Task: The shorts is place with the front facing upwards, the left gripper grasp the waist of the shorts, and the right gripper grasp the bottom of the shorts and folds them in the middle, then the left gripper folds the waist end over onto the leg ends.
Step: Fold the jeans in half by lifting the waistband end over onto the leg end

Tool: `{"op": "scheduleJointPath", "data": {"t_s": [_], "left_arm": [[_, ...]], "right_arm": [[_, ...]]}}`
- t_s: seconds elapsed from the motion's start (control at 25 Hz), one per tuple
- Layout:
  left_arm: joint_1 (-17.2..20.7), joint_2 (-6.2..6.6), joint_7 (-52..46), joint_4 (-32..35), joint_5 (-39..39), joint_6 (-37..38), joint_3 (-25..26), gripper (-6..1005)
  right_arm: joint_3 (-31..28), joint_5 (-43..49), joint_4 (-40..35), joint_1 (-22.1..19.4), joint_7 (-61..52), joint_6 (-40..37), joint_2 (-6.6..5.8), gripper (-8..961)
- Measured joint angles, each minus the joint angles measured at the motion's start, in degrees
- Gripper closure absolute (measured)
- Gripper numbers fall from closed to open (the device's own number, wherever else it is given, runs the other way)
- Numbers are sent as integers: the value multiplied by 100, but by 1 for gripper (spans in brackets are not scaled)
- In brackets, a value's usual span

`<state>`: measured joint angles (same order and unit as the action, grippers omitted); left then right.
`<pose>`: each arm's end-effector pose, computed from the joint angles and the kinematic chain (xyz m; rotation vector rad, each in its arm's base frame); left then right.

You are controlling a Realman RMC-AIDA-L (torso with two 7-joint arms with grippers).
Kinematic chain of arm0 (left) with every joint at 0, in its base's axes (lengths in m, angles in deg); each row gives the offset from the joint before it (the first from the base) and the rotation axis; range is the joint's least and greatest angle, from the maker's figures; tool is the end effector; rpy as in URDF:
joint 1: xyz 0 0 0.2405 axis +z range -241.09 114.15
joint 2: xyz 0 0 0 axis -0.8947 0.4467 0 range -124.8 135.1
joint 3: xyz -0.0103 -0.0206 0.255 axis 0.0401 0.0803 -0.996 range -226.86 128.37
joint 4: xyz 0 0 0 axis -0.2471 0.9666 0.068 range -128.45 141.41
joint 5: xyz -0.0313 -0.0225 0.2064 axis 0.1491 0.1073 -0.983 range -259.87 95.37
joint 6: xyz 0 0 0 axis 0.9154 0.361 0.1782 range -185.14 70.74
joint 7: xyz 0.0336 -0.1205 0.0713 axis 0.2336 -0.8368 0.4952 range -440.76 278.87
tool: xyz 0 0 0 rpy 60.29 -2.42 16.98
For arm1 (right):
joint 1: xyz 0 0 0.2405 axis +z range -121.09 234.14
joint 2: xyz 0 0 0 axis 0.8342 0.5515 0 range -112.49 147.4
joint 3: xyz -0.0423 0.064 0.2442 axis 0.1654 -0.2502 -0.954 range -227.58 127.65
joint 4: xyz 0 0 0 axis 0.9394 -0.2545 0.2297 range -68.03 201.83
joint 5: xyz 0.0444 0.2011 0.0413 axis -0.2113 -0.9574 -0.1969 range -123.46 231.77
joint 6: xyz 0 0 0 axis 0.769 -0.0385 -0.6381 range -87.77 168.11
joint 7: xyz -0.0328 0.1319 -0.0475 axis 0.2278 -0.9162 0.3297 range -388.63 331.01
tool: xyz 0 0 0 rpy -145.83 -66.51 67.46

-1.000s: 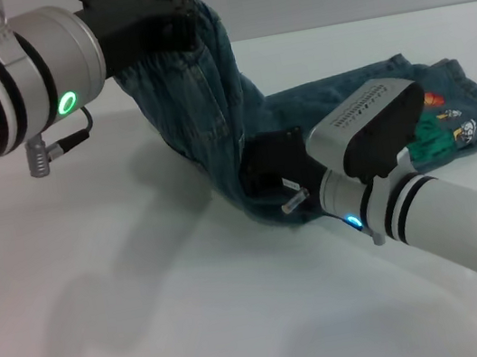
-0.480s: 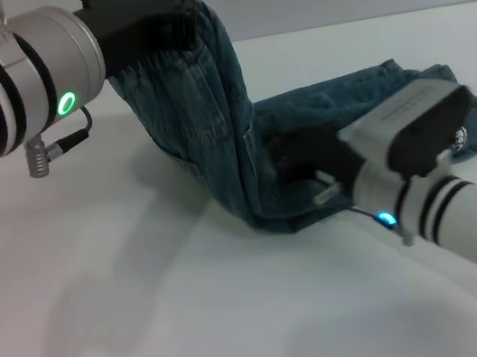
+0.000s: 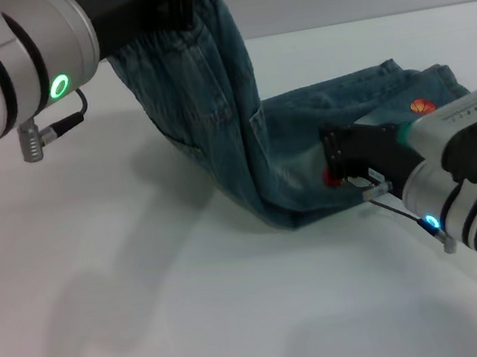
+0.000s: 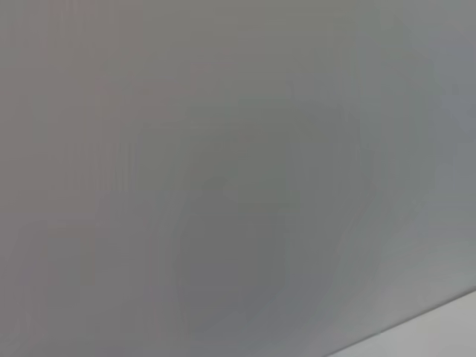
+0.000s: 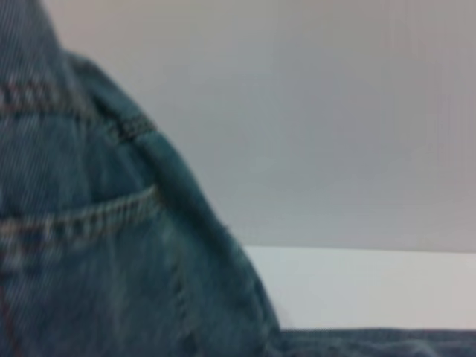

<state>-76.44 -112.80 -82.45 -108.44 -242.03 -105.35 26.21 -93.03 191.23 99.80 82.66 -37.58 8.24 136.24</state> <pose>-0.0675 0.3238 0.0355 -2.1342 -0.6650 -0.4649 0.2555 0.3404 -0.1170 -2.0247 0.8279 0.5874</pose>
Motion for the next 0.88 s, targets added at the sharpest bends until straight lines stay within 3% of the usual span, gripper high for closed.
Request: {"op": "scheduleJointPath", "data": {"t_s": [0.4,0.88], "left_arm": [[-216,1,2,14,106,135,25,952],[-223,-6,2,39,116,191,-19,953]], "right_arm": [[153,-19,-128,468,-44,391,45,955],[568,-34,205,906,-166,727,81,955]]}}
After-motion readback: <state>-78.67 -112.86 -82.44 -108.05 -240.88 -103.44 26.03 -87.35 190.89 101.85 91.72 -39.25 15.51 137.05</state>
